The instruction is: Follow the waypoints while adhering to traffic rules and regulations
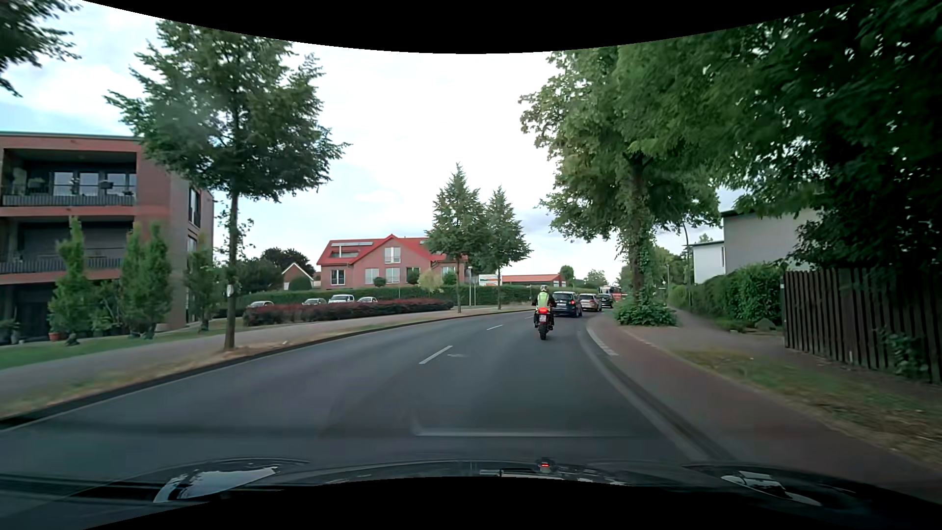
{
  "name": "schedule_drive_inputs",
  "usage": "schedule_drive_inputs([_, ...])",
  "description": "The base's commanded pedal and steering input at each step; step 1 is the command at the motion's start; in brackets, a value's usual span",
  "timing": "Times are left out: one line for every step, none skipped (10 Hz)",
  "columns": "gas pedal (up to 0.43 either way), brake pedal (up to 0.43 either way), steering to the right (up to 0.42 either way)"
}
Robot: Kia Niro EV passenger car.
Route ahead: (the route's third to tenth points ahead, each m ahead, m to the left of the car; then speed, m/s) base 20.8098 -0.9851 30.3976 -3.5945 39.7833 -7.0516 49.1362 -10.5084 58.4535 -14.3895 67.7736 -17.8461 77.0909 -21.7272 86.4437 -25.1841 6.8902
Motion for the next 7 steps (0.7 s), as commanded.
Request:
schedule_drive_inputs([0.000,0.000,0.048])
schedule_drive_inputs([0.000,0.000,0.048])
schedule_drive_inputs([0.000,0.000,0.048])
schedule_drive_inputs([0.000,0.000,0.048])
schedule_drive_inputs([0.000,0.000,0.048])
schedule_drive_inputs([0.000,0.000,0.049])
schedule_drive_inputs([0.000,0.000,0.049])
